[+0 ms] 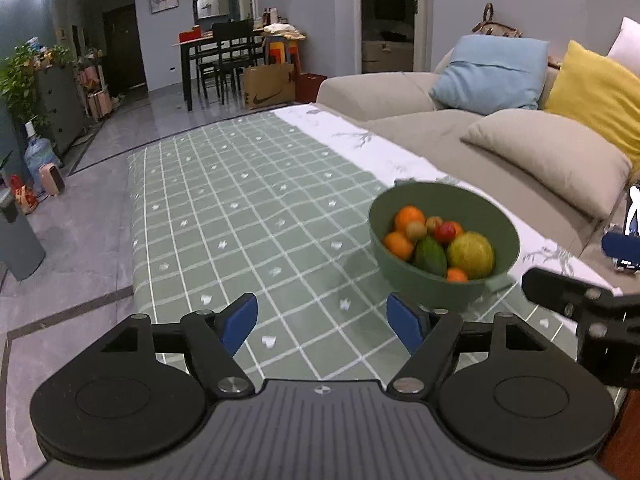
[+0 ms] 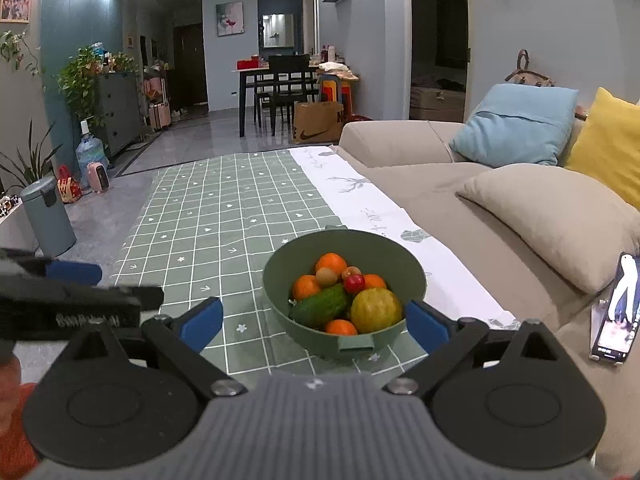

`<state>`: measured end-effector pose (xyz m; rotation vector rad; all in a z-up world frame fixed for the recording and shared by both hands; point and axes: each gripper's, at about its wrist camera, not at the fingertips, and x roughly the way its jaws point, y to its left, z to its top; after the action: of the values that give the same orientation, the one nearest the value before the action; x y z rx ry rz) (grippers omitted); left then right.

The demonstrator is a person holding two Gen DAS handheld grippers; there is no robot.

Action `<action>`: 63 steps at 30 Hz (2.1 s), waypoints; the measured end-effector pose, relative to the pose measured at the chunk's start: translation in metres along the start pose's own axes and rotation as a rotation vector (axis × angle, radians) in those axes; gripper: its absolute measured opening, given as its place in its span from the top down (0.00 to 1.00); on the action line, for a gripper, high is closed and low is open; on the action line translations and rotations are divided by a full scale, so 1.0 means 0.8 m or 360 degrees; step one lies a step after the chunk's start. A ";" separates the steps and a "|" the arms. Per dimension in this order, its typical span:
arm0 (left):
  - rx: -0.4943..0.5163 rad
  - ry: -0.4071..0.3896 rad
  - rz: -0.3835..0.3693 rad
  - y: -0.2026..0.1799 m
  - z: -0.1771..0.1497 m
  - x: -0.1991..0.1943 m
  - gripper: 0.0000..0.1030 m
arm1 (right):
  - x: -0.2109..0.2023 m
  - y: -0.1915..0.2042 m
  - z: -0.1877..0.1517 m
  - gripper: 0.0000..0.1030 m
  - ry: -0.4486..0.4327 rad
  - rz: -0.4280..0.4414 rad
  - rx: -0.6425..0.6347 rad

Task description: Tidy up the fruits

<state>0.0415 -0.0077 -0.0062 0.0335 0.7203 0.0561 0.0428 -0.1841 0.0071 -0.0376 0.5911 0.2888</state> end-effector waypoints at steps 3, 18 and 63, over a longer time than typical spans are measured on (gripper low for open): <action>-0.0025 0.0012 0.0021 -0.002 -0.010 0.000 0.16 | 0.002 0.002 -0.010 0.07 -0.0002 -0.0018 -0.0011; 0.0005 0.0127 0.0057 -0.016 -0.014 0.033 0.16 | 0.035 -0.005 -0.032 0.05 0.0051 -0.0041 -0.0037; -0.0030 0.0118 0.0066 -0.011 -0.016 0.022 0.15 | 0.030 0.001 -0.037 0.05 0.0031 -0.0023 -0.0078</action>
<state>0.0467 -0.0154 -0.0277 0.0283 0.7934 0.1045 0.0454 -0.1809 -0.0307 -0.0918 0.6027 0.2891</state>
